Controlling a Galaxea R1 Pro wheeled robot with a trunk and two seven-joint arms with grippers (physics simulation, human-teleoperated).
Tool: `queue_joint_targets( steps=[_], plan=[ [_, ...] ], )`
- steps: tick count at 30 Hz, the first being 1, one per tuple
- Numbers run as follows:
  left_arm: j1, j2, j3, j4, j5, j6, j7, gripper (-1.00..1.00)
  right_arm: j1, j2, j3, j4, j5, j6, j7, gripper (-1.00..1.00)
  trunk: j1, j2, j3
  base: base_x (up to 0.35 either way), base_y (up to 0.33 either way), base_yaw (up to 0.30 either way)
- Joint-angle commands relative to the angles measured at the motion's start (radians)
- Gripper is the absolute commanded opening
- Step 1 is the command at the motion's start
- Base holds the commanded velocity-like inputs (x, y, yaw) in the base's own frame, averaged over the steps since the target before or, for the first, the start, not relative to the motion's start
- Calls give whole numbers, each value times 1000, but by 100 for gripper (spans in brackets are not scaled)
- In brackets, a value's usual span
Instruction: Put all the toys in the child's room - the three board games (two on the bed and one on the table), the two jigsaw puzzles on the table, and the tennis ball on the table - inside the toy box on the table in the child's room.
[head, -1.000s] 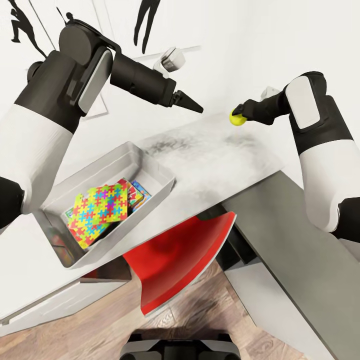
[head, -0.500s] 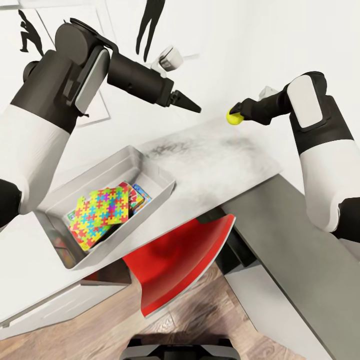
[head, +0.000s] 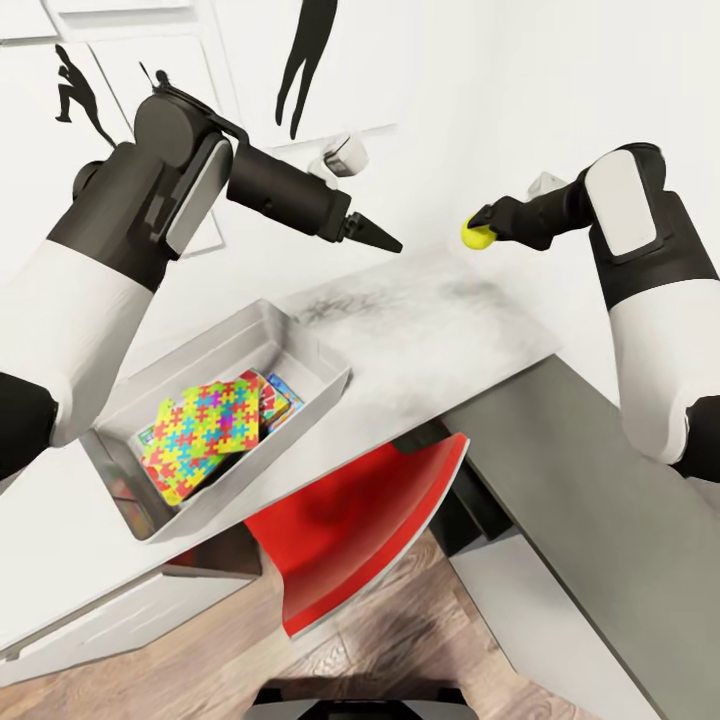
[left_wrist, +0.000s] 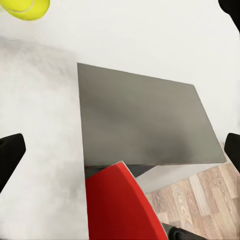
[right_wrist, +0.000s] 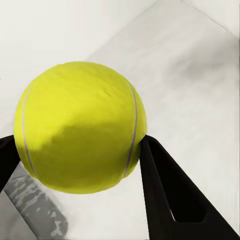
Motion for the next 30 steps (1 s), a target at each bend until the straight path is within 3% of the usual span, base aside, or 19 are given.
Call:
queue_joint_targets(
  steps=[1, 8, 15, 21, 30],
  plan=[
    [4, 0, -2, -7, 2, 5, -2, 100, -1, -3, 4, -1, -16, 1, -13, -100, 1, -2, 0, 0, 0, 0],
    [17, 3, -2, -31, 4, 5, -2, 100, 1, -7, 6, -1, -18, 1, -13, -100, 1, -2, 12, 0, 0, 0],
    [31, 7, -3, -34, 2, 5, -2, 100, 44, -7, 6, -4, -18, 1, -13, -100, 1, -2, 24, 0, 0, 0],
    [50, 40, -3, -46, 3, 5, -2, 100, 62, -4, 6, -5, -18, 1, -13, -100, 1, -2, 34, 0, 0, 0],
    [110, 84, -3, -148, 7, 5, -3, 100, 123, -7, 5, -6, -19, 1, -7, -100, 1, -2, 49, 0, 0, 0]
  ],
)
